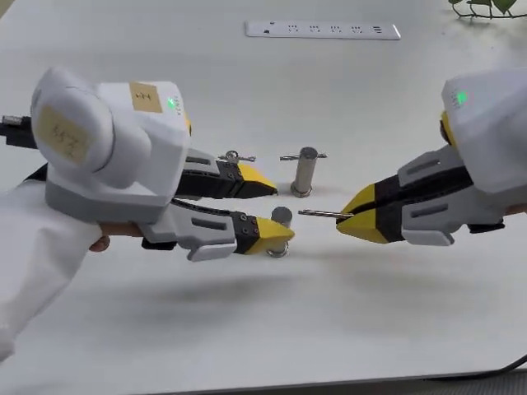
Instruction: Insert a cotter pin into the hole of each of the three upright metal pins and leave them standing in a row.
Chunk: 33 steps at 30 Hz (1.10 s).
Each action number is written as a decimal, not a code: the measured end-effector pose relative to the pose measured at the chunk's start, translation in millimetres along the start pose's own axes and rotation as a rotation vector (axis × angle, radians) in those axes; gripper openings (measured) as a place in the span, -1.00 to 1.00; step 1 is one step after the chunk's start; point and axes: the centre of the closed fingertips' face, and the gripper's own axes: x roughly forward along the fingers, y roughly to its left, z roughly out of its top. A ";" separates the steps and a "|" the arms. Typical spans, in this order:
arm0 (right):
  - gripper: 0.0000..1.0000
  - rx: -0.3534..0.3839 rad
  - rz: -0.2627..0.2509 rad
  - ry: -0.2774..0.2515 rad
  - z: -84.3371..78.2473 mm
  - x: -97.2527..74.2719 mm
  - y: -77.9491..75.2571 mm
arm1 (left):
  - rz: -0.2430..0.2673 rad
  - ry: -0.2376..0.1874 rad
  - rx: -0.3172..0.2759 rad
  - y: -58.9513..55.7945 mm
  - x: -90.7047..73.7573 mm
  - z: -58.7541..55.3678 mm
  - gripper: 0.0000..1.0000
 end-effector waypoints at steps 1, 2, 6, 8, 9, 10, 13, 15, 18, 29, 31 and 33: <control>-1.00 0.000 0.001 0.001 -0.6 0.7 -0.5 | -0.003 0.005 0.000 -0.3 0.8 -1.0 -0.49; -1.00 -0.002 0.004 0.005 -1.3 1.6 -1.1 | -0.006 0.014 0.004 -0.6 1.3 -2.5 -0.54; -1.00 -0.012 0.016 0.016 -3.0 3.6 -0.7 | -0.001 0.020 -0.003 1.8 1.1 -4.6 -0.69; -1.00 -0.015 0.021 0.019 -3.4 4.7 -0.6 | 0.000 0.028 0.000 3.2 0.5 -6.4 -0.68; -1.00 -0.015 0.023 0.020 -3.5 5.2 -0.6 | -0.004 0.028 -0.002 2.9 0.1 -6.6 -0.70; -1.00 -0.015 0.025 0.019 -3.0 5.8 -0.7 | -0.007 0.026 -0.006 2.7 -0.2 -6.6 -0.72; -1.00 -0.020 0.031 0.015 -1.1 7.6 -0.1 | -0.015 0.031 -0.007 1.6 -0.5 -7.6 -0.77; -1.00 -0.030 0.033 0.023 -1.6 8.0 -0.1 | -0.024 0.035 -0.008 -0.2 0.4 -8.5 -0.80; -1.00 -0.037 0.035 0.027 -1.7 8.3 -0.6 | -0.025 0.046 -0.007 -0.3 0.4 -11.1 -0.81; -1.00 -0.076 0.060 0.047 -3.7 12.2 -5.1 | -0.036 0.052 0.002 -1.2 -0.5 -11.4 -0.81; -1.00 -0.084 0.063 0.052 -2.9 13.5 -5.2 | -0.038 0.055 0.004 -1.5 -0.7 -11.6 -0.81; -1.00 -0.077 0.062 0.067 -5.8 15.1 -5.3 | -0.039 0.056 0.003 -1.5 -0.8 -11.7 -0.80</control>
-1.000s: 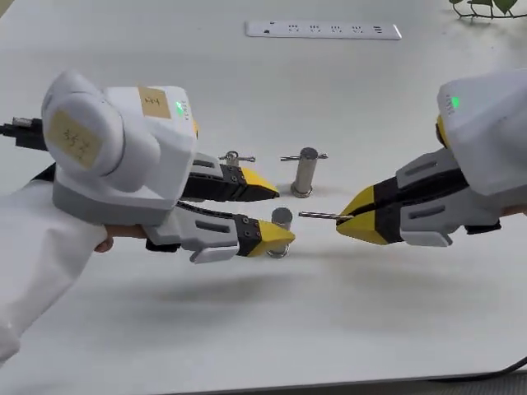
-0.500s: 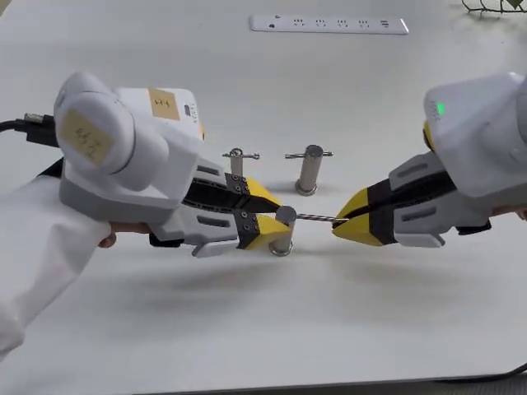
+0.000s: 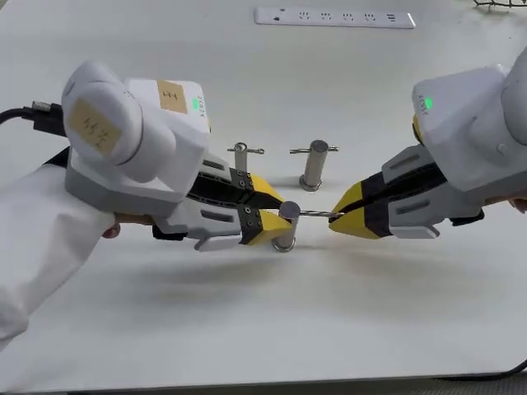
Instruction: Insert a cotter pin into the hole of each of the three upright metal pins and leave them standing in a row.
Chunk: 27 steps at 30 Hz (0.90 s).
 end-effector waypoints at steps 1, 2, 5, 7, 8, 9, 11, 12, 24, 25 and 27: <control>-1.00 -0.008 0.006 -0.015 3.6 3.0 0.2 | -0.001 0.001 0.000 -0.2 0.1 0.1 -0.80; -1.00 -0.019 0.011 -0.028 7.5 4.4 0.6 | 0.000 0.002 0.002 -0.1 0.1 0.1 -0.80; -1.00 -0.029 0.014 -0.025 13.5 9.0 1.7 | 0.001 0.006 0.002 -0.1 0.1 -0.1 -0.80; -1.00 -0.037 0.018 -0.027 16.9 12.4 2.1 | 0.003 0.006 0.002 0.0 0.2 -0.1 -0.80; -1.00 -0.040 0.021 -0.027 18.0 13.5 2.6 | 0.004 0.007 0.002 0.0 0.2 -0.2 -0.80; -1.00 -0.068 0.017 -0.030 19.5 14.6 0.5 | 0.005 0.008 0.003 0.1 0.3 -0.2 -0.80; -1.00 -0.086 0.023 -0.022 21.6 16.6 2.4 | 0.006 0.010 0.005 0.1 0.2 -0.3 -0.80; -1.00 -0.085 0.026 -0.021 22.1 17.0 2.8 | 0.006 0.012 0.007 0.2 0.2 -0.3 -0.80; -1.00 -0.224 0.048 0.026 31.1 22.7 5.9 | 0.001 0.042 0.056 1.2 0.2 0.5 -0.80; -1.00 -0.230 0.049 0.034 29.7 23.0 4.9 | 0.000 0.044 0.058 1.2 0.1 0.5 -0.80; -1.00 -0.248 0.053 0.049 28.9 23.8 3.4 | 0.000 0.045 0.059 1.6 -0.1 1.0 -0.80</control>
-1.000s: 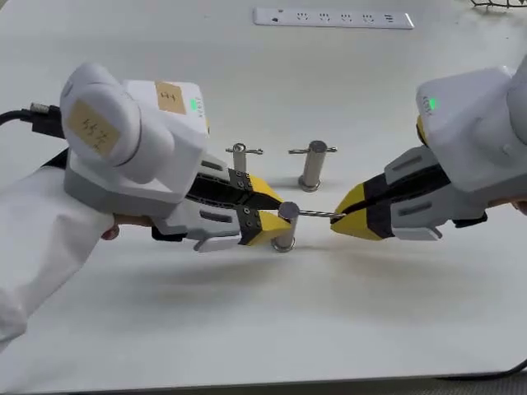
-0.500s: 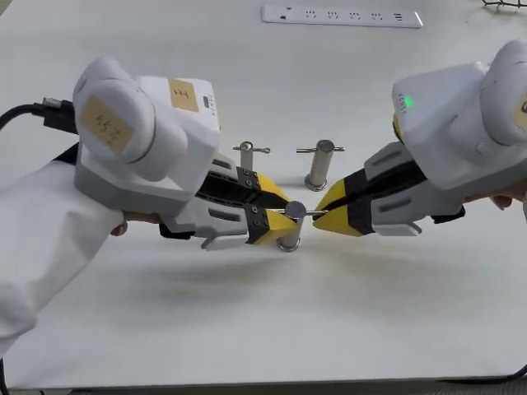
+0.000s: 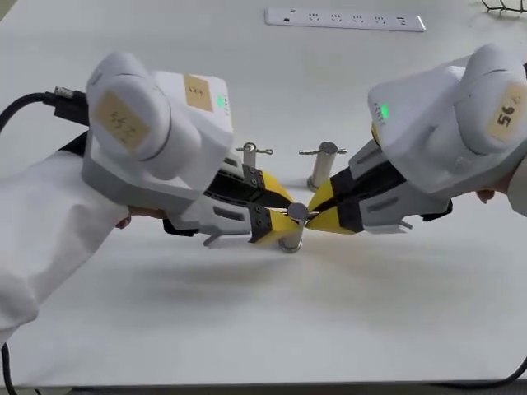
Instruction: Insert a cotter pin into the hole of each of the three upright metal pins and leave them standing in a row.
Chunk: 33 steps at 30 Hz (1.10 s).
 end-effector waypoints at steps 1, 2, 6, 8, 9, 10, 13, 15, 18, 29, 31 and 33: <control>-1.00 -0.015 0.001 0.006 -0.3 -0.1 -0.7 | 0.000 0.000 0.010 0.2 -0.1 0.4 -0.80; -1.00 -0.025 0.000 0.008 -0.2 -0.1 -1.2 | 0.001 0.000 0.011 0.2 -0.2 0.7 -0.80; -1.00 -0.017 0.002 0.007 0.2 -0.4 -1.3 | 0.002 -0.009 0.007 0.4 -0.2 2.5 -0.80; -0.88 0.000 -0.014 -0.005 1.5 -1.7 -4.3 | 0.003 -0.017 0.003 0.4 -0.3 4.0 -0.78; -0.80 0.008 -0.020 -0.011 2.2 -2.9 -5.7 | 0.001 -0.023 -0.002 -0.1 -0.5 5.0 -0.76; -0.74 0.014 -0.023 -0.015 2.5 -3.7 -6.6 | 0.003 -0.026 -0.003 0.0 -0.9 5.7 -0.71; -0.70 0.035 -0.030 -0.010 0.1 -5.8 -7.2 | 0.028 -0.050 0.011 0.7 -6.3 11.0 -0.43; -0.67 0.045 -0.035 -0.008 -3.1 -6.9 -7.1 | 0.043 -0.073 0.001 1.7 -10.9 13.8 -0.22; -0.62 0.081 -0.029 -0.028 -3.0 -6.8 -4.4 | 0.047 -0.096 -0.015 0.5 -16.9 14.6 -0.06; -0.54 0.161 -0.007 -0.091 5.2 3.8 0.7 | 0.046 -0.117 -0.176 -19.2 -26.6 -18.1 0.69; -0.54 0.167 -0.005 -0.093 5.0 7.1 -0.1 | 0.057 -0.094 -0.173 -21.3 -27.4 -27.2 0.84; -0.55 0.171 -0.001 -0.093 5.9 9.1 0.2 | 0.076 -0.075 -0.172 -21.4 -29.6 -35.1 0.88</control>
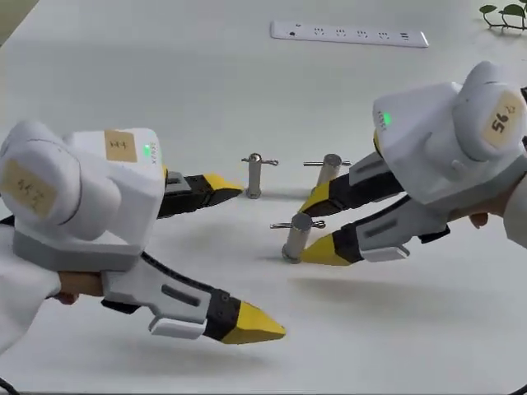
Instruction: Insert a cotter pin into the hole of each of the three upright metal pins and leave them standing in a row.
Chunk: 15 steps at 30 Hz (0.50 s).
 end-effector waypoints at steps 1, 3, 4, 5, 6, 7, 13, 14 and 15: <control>-0.56 0.004 -0.001 -0.002 0.6 0.7 -0.1 | 0.009 0.002 -0.002 1.0 -1.2 -2.4 0.87; -0.56 0.013 0.002 -0.007 0.3 1.9 -1.3 | 0.035 -0.002 -0.027 5.2 -4.0 -7.1 0.87; -0.56 0.018 0.005 -0.012 1.0 3.0 -1.5 | 0.038 -0.003 -0.039 5.4 -5.6 -9.4 0.87; -0.57 0.019 0.006 -0.013 1.2 3.3 -1.5 | 0.037 -0.002 -0.037 5.1 -6.1 -10.0 0.88; -0.57 0.023 0.009 -0.017 2.2 4.6 -0.9 | 0.047 0.005 -0.035 6.0 -7.2 -12.6 0.88; -0.58 0.025 0.011 -0.018 2.4 5.2 -0.6 | 0.062 0.014 -0.031 7.6 -7.9 -14.5 0.88; -0.68 0.030 0.017 -0.017 2.3 9.5 -0.9 | 0.075 0.027 -0.049 8.4 -9.7 -20.3 0.91; -0.72 0.030 0.017 -0.018 2.7 9.8 -1.0 | 0.079 0.028 -0.054 8.1 -10.0 -21.2 0.91; -0.76 0.032 0.018 -0.018 3.1 10.1 -0.9 | 0.080 0.028 -0.054 8.1 -10.0 -21.4 0.91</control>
